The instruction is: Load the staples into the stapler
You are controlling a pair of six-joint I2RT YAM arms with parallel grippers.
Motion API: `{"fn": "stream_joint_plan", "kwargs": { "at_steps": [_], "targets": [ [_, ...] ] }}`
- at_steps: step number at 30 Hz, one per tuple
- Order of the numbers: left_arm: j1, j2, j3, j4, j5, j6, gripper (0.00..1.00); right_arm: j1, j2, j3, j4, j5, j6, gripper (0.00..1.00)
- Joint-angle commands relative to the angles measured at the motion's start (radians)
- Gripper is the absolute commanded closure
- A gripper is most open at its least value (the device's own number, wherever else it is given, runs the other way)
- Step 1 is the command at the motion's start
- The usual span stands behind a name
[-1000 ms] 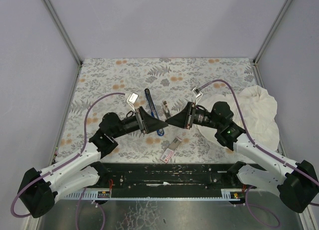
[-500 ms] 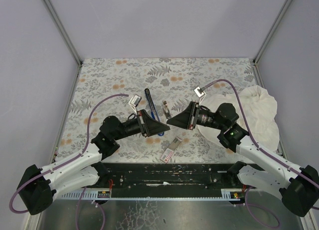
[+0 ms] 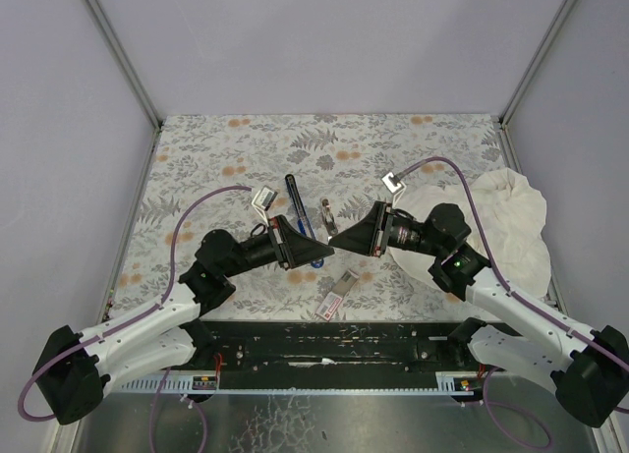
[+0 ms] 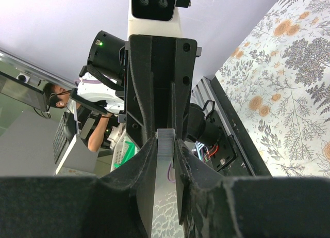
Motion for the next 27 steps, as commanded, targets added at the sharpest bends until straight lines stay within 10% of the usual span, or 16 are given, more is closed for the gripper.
{"fn": "stream_joint_plan", "kwargs": {
  "at_steps": [1,6,16,27],
  "targets": [
    [-0.009,-0.018,-0.005,0.083,-0.018,-0.005,0.84,-0.005,-0.023,0.001,0.022,-0.027,0.001,0.73],
    [-0.010,-0.018,-0.012,0.060,-0.024,0.002,0.90,-0.005,-0.035,0.002,-0.020,-0.013,-0.027,0.70],
    [-0.070,0.064,0.101,-0.432,-0.137,0.226,0.93,-0.005,-0.134,0.111,-0.513,0.291,-0.280,0.08],
    [-0.368,0.484,0.357,-0.681,-0.432,0.264,0.95,-0.005,-0.235,0.226,-0.929,0.756,-0.473,0.01]
  ]
}}
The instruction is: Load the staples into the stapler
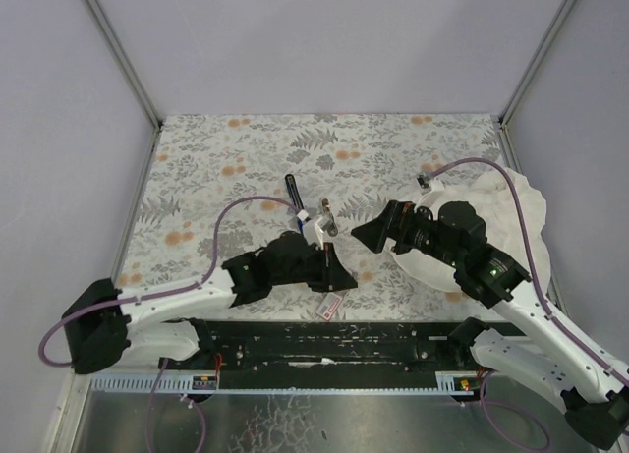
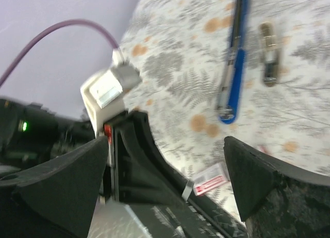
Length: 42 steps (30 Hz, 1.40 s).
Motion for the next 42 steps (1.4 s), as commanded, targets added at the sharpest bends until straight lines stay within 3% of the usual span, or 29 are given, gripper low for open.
{"fn": "stream_joint_plan", "kwargs": {
  "at_steps": [1,5,14,24,34,42],
  "targets": [
    [-0.102,0.172,0.166,-0.151,-0.165,0.038,0.95,-0.003,-0.063,0.038,-0.156,0.219,-0.120,0.01],
    [-0.150,0.336,0.285,-0.261,-0.243,0.028,0.96,-0.002,-0.108,0.013,-0.154,0.241,-0.133,0.01],
    [-0.186,0.523,0.410,-0.374,-0.324,-0.027,0.95,-0.002,-0.116,-0.018,-0.215,0.307,-0.096,0.01],
    [-0.190,0.590,0.436,-0.449,-0.375,-0.050,0.89,-0.002,-0.112,-0.041,-0.295,0.395,-0.035,0.01],
    [-0.194,0.606,0.429,-0.420,-0.349,-0.047,0.70,-0.002,-0.128,-0.059,-0.356,0.452,0.026,0.01],
    [-0.200,0.605,0.409,-0.334,-0.284,-0.060,0.68,-0.003,-0.119,-0.066,-0.380,0.460,0.038,0.01]
  ]
}}
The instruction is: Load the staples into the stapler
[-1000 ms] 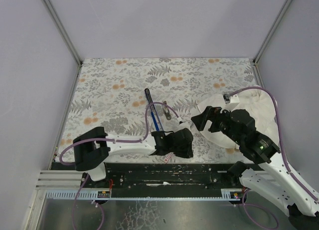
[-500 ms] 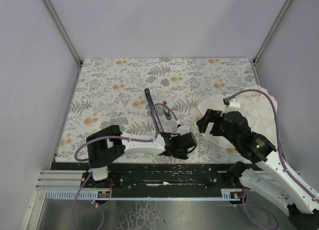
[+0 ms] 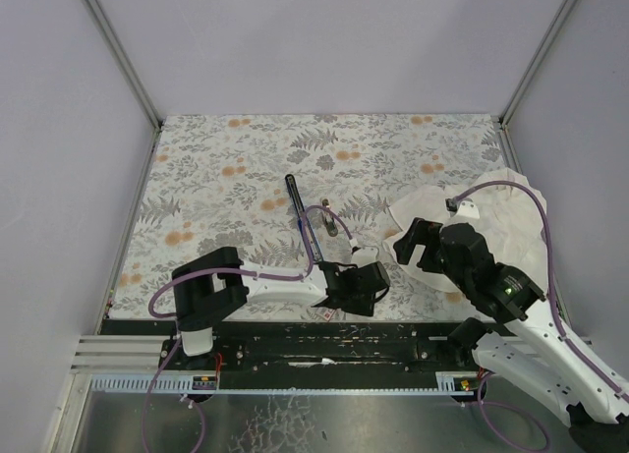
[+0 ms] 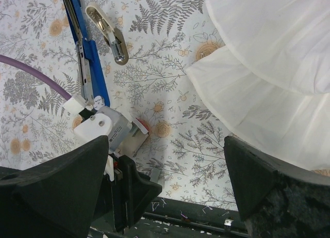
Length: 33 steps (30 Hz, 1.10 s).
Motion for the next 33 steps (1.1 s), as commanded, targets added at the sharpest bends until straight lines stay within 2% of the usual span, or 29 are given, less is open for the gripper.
{"fn": "stream_joint_plan", "kwargs": {
  "at_steps": [1,8,12,16,17,20,24,28,31,33],
  "targets": [
    [-0.013,0.006,-0.008,0.075,0.028,-0.020,0.68,-0.003,0.011,0.003,-0.017,0.041,0.019,0.01],
    [-0.008,-0.090,-0.048,0.107,-0.003,-0.017,0.64,-0.003,0.093,0.002,-0.053,0.024,-0.004,0.00],
    [0.024,-0.217,-0.078,0.092,-0.052,0.027,0.53,-0.002,0.132,-0.014,-0.044,-0.047,-0.031,0.04],
    [0.115,-0.370,-0.125,0.051,-0.032,0.120,0.37,-0.002,0.173,-0.042,-0.017,-0.123,-0.020,0.15],
    [0.150,-0.402,-0.126,0.029,-0.020,0.149,0.32,-0.001,0.193,-0.042,-0.024,-0.125,-0.008,0.21],
    [0.301,-0.498,-0.113,-0.043,0.033,0.276,0.18,0.022,0.277,-0.030,-0.055,-0.101,0.034,0.26],
    [0.560,-0.562,-0.052,-0.125,0.160,0.465,0.06,0.179,0.386,-0.003,-0.053,-0.018,0.135,0.28],
    [0.786,-0.559,0.036,-0.165,0.197,0.614,0.01,0.293,0.513,0.026,-0.014,0.020,0.222,0.30],
    [0.935,-0.552,0.032,-0.123,0.275,0.623,0.00,0.342,0.607,0.043,0.020,0.030,0.253,0.34],
    [0.973,-0.554,0.011,-0.089,0.277,0.618,0.00,0.361,0.665,0.061,0.024,0.026,0.258,0.36]
  ]
}}
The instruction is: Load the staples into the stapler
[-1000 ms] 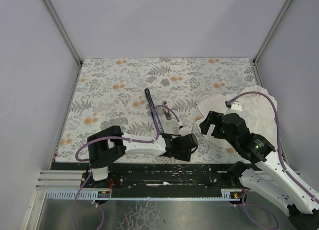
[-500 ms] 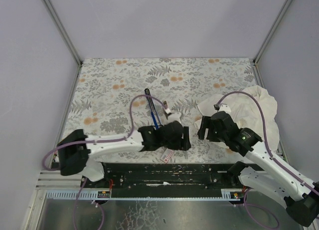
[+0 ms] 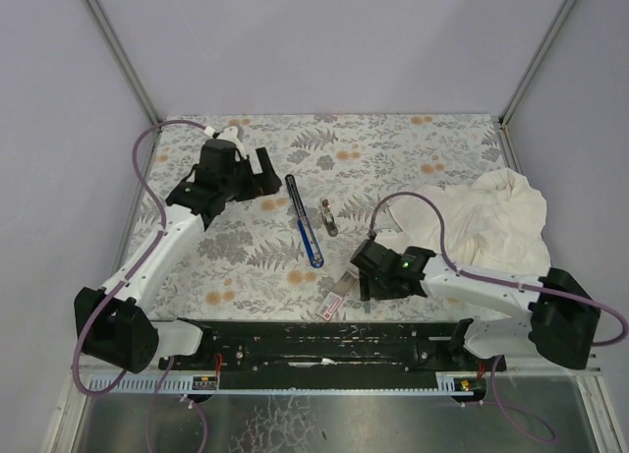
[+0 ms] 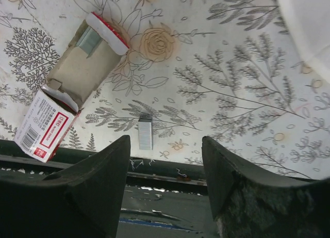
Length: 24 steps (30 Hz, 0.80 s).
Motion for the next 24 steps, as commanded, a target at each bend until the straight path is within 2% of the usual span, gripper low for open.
{"fn": "stream_joint_plan", "kwargs": {
  "at_steps": [1,6,13,24],
  "targets": [
    [0.085,-0.015,-0.023,0.032,0.069,0.090,0.00,0.050,0.106,0.071,0.038,0.053,0.076,0.39],
    [0.092,-0.037,-0.095,0.092,0.042,0.092,0.00,0.083,0.175,0.095,0.043,0.050,0.082,0.44],
    [0.099,-0.048,-0.114,0.106,0.049,0.081,0.00,0.091,0.233,0.088,0.101,0.011,0.074,0.55],
    [0.112,-0.054,-0.121,0.106,0.046,0.079,0.00,0.100,0.280,0.083,0.083,0.019,0.078,0.65]
  ]
}}
